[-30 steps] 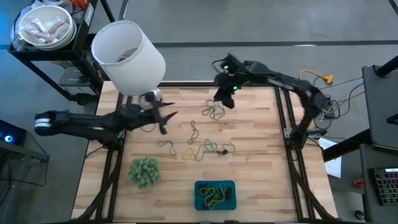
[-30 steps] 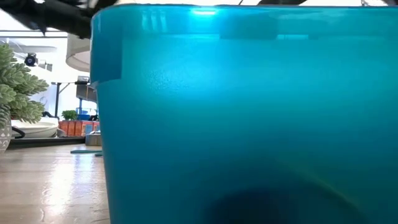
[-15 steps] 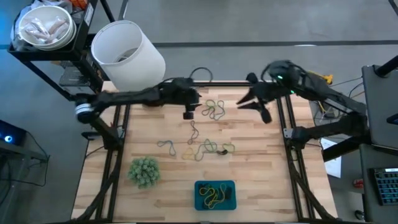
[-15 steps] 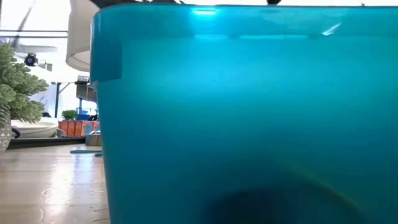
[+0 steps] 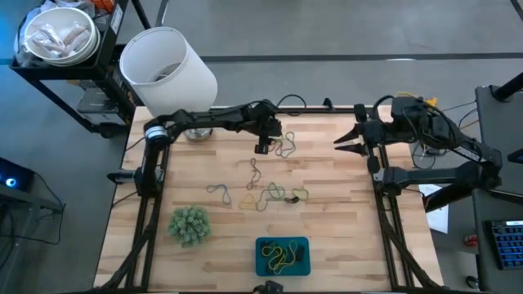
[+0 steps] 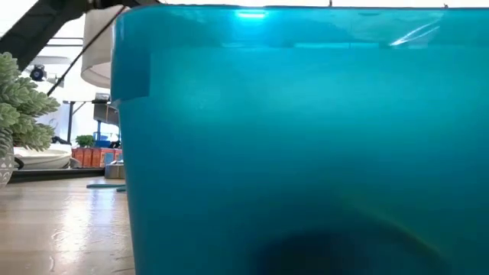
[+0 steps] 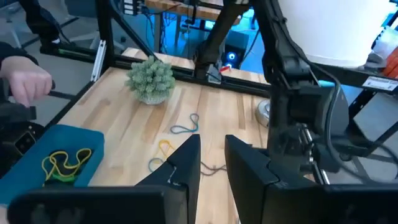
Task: Pick and place rubber bands into bin
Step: Put the green rubber band into the blue bin
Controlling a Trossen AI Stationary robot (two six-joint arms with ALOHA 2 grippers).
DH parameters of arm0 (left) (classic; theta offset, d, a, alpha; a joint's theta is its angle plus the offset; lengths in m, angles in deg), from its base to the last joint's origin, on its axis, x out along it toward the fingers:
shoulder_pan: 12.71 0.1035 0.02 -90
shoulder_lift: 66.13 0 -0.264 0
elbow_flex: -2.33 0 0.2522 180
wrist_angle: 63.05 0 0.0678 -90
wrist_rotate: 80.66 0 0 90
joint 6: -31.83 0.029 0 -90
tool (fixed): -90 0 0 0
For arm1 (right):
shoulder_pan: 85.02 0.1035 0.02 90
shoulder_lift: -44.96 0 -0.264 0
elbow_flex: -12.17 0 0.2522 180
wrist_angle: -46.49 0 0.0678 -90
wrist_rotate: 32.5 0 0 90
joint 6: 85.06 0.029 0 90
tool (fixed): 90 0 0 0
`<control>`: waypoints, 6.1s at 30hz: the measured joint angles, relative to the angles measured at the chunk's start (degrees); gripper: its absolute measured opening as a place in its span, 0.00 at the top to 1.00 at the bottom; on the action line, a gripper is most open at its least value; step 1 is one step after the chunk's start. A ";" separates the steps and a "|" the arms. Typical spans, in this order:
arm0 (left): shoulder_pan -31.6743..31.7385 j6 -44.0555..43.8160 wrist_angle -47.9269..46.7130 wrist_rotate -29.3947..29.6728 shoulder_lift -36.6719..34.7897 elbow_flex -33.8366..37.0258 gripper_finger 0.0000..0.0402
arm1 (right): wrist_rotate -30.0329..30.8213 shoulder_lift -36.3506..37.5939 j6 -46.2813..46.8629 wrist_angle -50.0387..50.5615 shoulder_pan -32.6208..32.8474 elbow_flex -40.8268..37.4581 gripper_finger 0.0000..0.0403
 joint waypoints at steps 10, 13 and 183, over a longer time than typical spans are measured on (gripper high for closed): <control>0.11 -1.23 -2.42 -1.83 4.78 -2.88 0.60 | -0.05 1.68 -1.41 -0.08 0.00 -2.10 0.83; 0.20 -3.18 -2.33 -2.72 4.82 -2.88 0.60 | -0.05 1.66 -1.92 -0.85 -0.02 -2.89 0.83; 1.64 -9.01 -13.89 -12.55 -60.60 30.97 0.60 | 3.31 -78.71 -18.08 33.44 -18.85 44.14 0.83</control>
